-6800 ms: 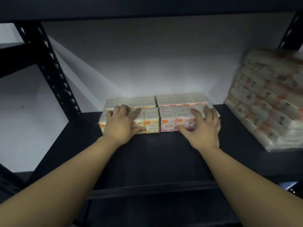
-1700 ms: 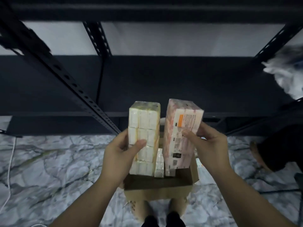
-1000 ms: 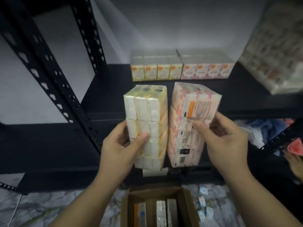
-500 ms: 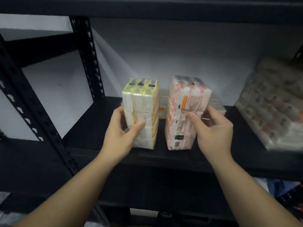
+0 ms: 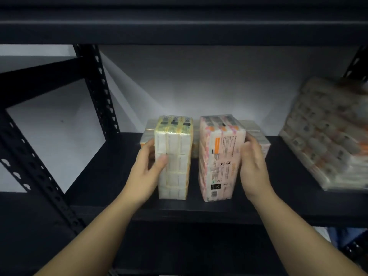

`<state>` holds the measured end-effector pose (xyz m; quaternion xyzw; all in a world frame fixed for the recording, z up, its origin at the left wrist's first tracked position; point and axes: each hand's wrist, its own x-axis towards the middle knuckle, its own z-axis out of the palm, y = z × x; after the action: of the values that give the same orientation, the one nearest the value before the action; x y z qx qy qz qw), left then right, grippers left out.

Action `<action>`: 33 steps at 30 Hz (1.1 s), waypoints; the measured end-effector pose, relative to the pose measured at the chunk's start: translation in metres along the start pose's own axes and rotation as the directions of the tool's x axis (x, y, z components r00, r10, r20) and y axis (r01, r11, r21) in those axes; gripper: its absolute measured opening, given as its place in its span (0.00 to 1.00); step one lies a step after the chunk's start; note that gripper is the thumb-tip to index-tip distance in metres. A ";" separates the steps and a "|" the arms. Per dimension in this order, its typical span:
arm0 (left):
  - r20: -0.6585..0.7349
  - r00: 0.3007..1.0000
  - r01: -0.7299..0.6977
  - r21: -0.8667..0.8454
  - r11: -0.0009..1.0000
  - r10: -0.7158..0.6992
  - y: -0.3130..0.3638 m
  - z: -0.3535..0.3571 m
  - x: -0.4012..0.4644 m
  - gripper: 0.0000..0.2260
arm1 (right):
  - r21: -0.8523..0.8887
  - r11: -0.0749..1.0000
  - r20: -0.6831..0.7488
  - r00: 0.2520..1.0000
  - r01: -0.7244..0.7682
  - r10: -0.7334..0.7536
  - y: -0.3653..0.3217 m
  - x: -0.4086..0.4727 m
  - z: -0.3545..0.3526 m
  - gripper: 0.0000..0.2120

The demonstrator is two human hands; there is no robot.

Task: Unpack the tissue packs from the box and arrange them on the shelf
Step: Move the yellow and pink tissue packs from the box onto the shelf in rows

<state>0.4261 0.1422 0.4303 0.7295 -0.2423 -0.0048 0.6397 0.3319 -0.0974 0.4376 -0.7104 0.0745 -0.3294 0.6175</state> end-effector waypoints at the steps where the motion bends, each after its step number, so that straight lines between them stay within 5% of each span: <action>1: 0.019 0.999 0.033 -0.035 0.999 -0.033 0.004 0.000 0.003 0.25 | 0.053 0.994 0.017 0.996 -0.091 0.090 0.000 0.002 0.003 0.27; 3: 0.056 0.990 0.136 -0.117 0.984 -0.131 0.006 0.003 0.008 0.23 | 0.140 0.950 0.067 0.960 -0.278 0.271 0.007 0.005 0.008 0.35; 5: 0.113 0.972 0.223 -0.178 0.958 -0.206 0.005 0.004 0.010 0.33 | 0.173 0.913 0.113 0.929 -0.369 0.353 0.010 0.006 0.012 0.38; 7: 0.135 0.971 0.220 -0.178 0.959 -0.197 0.000 0.005 0.012 0.41 | 0.156 0.917 0.103 0.930 -0.366 0.353 0.010 0.005 0.015 0.40; 10: 0.152 0.977 0.177 -0.164 0.970 -0.153 0.005 0.004 0.010 0.34 | 0.049 0.956 0.102 0.954 -0.288 0.282 0.008 0.002 0.012 0.44; 14: 0.115 0.988 0.119 -0.157 0.980 -0.102 0.003 0.001 0.012 0.35 | 0.015 0.980 0.150 0.969 -0.199 0.195 0.004 -0.002 0.006 0.36; 19: 0.123 0.989 0.092 -0.131 0.987 -0.076 0.000 -0.002 0.014 0.50 | 0.096 0.975 0.241 0.955 -0.199 0.171 0.002 -0.003 0.000 0.53; 22: 0.166 0.983 0.103 -0.117 0.988 -0.083 -0.005 -0.003 0.014 0.40 | 0.096 0.971 0.233 0.954 -0.218 0.191 0.006 -0.003 0.000 0.54; 28: 0.116 0.988 0.115 -0.125 0.985 -0.101 0.002 -0.005 0.012 0.29 | 0.011 0.972 0.109 0.967 -0.234 0.231 0.008 -0.002 0.004 0.38; 33: 0.014 1.000 -0.012 0.137 0.991 0.010 0.020 -0.018 0.023 0.15 | -0.175 0.977 0.023 0.992 -0.118 0.124 -0.016 0.005 -0.002 0.21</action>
<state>0.4456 0.1492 0.4593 0.7703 -0.2501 0.0106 0.5866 0.3298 -0.0982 0.4539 -0.7612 0.1356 -0.2713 0.5733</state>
